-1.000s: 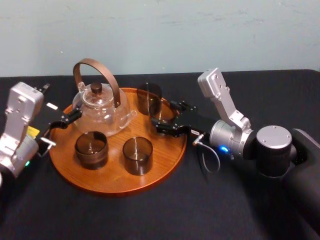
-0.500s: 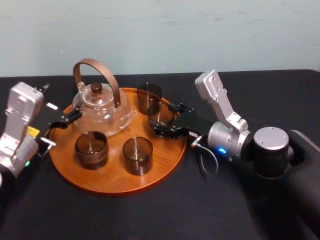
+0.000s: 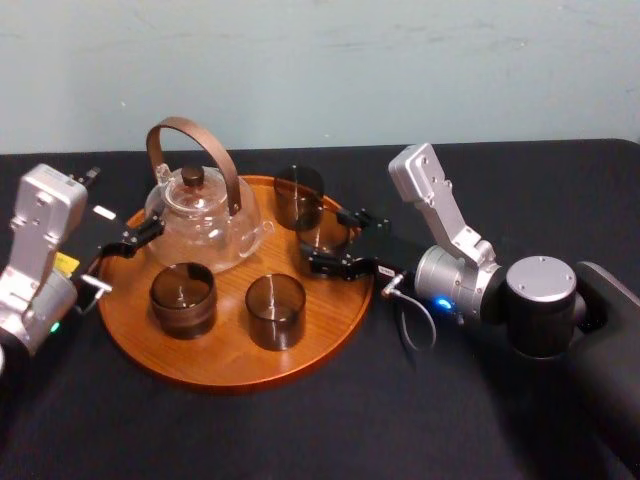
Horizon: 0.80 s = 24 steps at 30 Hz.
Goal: Pick up the glass from the table and place it on the tray.
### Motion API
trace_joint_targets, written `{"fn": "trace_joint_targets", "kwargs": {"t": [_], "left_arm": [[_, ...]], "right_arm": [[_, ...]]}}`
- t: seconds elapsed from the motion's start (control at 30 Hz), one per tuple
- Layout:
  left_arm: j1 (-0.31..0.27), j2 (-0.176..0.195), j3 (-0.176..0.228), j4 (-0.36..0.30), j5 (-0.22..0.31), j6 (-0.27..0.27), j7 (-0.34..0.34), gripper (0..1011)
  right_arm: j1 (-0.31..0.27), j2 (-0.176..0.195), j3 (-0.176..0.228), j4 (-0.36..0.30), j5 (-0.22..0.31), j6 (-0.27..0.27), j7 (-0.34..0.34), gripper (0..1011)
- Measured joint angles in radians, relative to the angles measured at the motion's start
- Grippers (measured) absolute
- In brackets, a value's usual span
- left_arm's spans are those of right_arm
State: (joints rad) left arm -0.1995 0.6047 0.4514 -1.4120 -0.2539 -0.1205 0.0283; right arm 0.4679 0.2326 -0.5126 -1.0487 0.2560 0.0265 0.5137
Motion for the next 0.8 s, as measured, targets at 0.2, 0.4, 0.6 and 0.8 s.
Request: {"fn": "trace_joint_targets", "kwargs": {"t": [0.2,0.4,0.6,0.8], "left_arm": [[0.0,0.0,0.0,0.0,0.0,0.0,0.0,1001],[0.0,0.0,0.0,0.0,0.0,0.0,0.0,1001],[0.0,0.0,0.0,0.0,0.0,0.0,0.0,1001],[0.0,0.0,0.0,0.0,0.0,0.0,0.0,1001]], "right_arm": [[0.0,0.0,0.0,0.0,0.001,0.0,0.0,942],[0.0,0.0,0.001,-0.001,0.001,0.0,0.0,1002],[-0.001,0.0,0.003,-0.001,0.006,0.001,0.003,1002],[-0.011,0.005,0.013,-0.019,0.018,-0.006,0.008,1002]]}}
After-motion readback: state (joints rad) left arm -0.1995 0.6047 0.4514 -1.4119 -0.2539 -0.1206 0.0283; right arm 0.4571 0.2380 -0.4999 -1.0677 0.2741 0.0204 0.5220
